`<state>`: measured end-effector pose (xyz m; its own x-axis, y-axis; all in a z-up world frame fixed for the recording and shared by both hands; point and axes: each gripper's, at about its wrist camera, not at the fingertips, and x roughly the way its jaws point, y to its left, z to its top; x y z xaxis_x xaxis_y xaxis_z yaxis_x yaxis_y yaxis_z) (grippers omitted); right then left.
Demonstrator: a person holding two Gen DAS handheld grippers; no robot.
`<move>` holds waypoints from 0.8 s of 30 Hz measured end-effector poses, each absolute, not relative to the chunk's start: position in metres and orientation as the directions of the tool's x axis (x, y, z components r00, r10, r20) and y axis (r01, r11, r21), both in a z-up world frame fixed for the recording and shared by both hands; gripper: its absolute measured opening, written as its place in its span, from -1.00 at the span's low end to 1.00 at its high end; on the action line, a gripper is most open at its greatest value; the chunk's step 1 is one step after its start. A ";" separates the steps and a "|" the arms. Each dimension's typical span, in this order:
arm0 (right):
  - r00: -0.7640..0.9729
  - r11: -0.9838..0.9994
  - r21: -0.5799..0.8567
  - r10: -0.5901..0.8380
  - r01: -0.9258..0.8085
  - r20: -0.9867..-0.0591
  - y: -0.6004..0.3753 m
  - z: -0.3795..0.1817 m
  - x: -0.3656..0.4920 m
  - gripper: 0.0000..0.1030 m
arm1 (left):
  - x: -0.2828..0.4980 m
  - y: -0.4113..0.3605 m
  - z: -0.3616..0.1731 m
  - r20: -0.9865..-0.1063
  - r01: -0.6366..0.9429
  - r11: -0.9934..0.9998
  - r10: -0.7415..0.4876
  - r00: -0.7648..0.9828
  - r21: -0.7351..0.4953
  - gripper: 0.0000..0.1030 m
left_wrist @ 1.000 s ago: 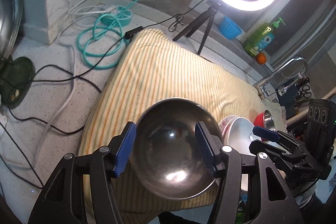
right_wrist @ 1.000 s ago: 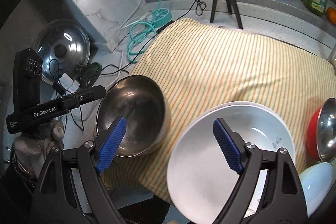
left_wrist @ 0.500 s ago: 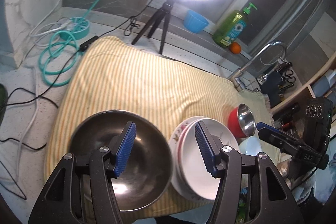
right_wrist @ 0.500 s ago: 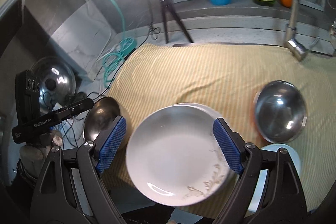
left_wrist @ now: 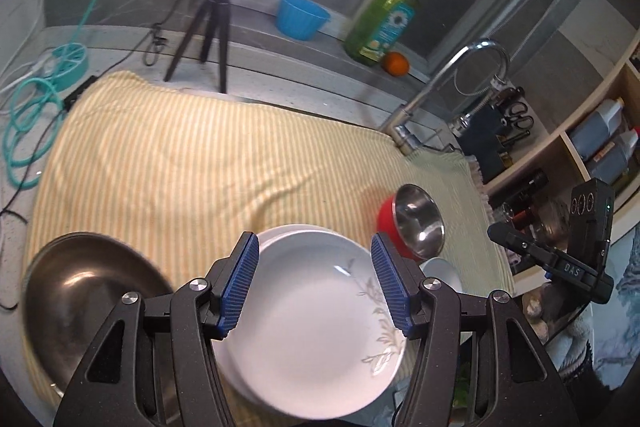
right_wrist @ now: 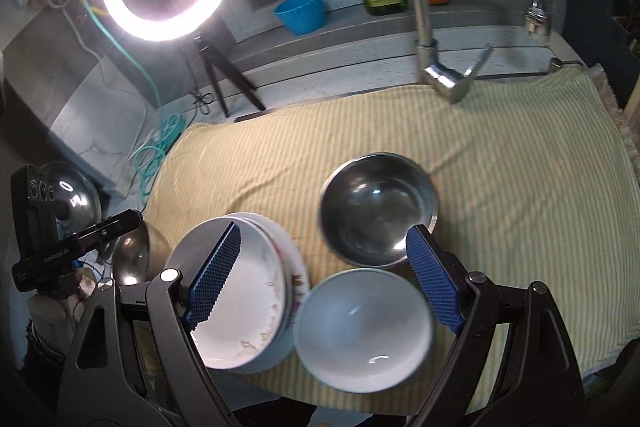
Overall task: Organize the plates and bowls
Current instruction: 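Move the right gripper to the rim of the red steel bowl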
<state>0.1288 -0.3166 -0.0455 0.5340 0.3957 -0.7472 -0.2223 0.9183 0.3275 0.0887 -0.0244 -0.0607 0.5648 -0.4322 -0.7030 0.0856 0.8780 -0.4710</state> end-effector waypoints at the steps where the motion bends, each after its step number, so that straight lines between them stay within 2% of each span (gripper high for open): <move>1: 0.536 0.921 0.327 0.388 -0.211 -0.749 -0.324 -0.048 0.131 0.69 | 0.092 -0.032 -0.062 -0.703 0.096 0.875 -0.442 0.558 -0.474 0.12; 10: 0.512 0.931 0.334 0.360 -0.147 -0.780 -0.370 -0.076 0.149 0.68 | 0.120 -0.091 -0.076 -0.704 0.160 0.853 -0.503 0.501 -0.496 0.12; 15: 0.489 0.927 0.357 0.365 -0.114 -0.793 -0.386 -0.092 0.162 0.43 | 0.135 -0.120 -0.087 -0.708 0.178 0.838 -0.535 0.461 -0.516 0.10; 19: 0.447 0.911 0.399 0.401 -0.104 -0.799 -0.393 -0.106 0.172 0.16 | 0.145 -0.139 -0.096 -0.715 0.188 0.828 -0.553 0.428 -0.528 0.06; 24: 0.394 0.891 0.441 0.446 -0.109 -0.804 -0.393 -0.123 0.183 -0.16 | 0.156 -0.152 -0.106 -0.727 0.183 0.824 -0.560 0.397 -0.535 -0.15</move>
